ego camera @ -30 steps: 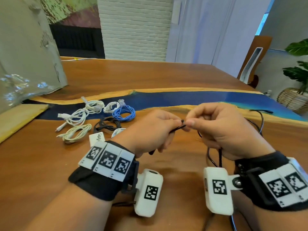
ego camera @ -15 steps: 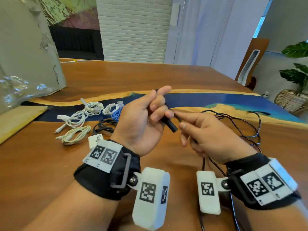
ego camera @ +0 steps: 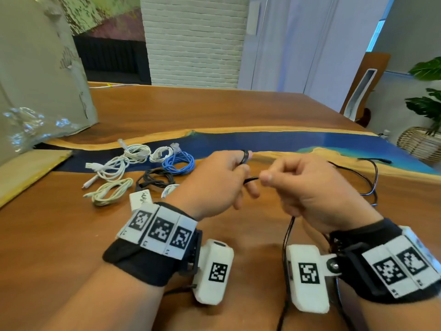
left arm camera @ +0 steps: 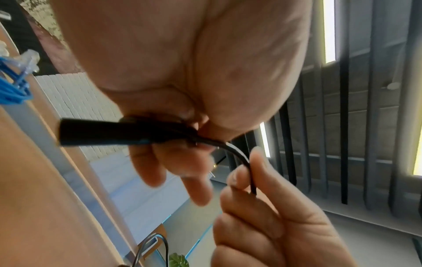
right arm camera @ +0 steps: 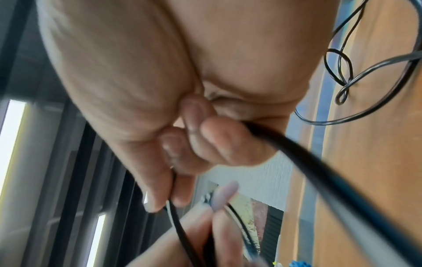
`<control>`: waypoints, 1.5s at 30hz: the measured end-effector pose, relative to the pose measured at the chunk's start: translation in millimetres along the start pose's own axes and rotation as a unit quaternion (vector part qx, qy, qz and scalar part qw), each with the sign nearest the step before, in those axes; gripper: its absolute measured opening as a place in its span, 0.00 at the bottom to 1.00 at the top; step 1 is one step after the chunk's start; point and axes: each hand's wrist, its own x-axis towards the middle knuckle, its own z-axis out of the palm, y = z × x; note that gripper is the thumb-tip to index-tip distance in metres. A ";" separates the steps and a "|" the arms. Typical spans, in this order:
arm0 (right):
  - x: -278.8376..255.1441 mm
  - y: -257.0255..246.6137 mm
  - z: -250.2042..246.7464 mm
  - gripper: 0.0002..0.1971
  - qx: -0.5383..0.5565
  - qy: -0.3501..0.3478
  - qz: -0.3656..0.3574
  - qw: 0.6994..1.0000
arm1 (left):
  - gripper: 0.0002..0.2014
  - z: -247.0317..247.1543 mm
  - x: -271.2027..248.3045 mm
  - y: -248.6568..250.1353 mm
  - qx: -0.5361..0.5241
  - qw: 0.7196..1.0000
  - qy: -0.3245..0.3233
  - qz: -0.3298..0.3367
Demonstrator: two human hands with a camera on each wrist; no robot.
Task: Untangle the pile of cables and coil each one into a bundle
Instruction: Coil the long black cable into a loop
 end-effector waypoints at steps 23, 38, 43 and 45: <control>-4.7 -3.3 18.9 0.12 -0.167 -0.189 0.049 0.966 | 0.13 1.5 0.1 17.2 -0.389 0.901 0.164 0.102; 2.1 -1.3 -8.2 0.10 -0.028 0.031 -0.070 0.997 | 0.21 -2.6 -9.8 7.9 -0.082 0.986 -0.145 -0.023; 1.2 0.7 -18.3 0.07 0.050 0.036 -0.077 0.995 | 0.19 -7.4 -14.5 12.3 -0.241 0.953 -0.175 -0.055; 2.0 0.6 -17.1 0.08 0.069 0.047 -0.079 0.993 | 0.19 -6.0 -14.4 12.5 -0.303 0.933 -0.180 -0.069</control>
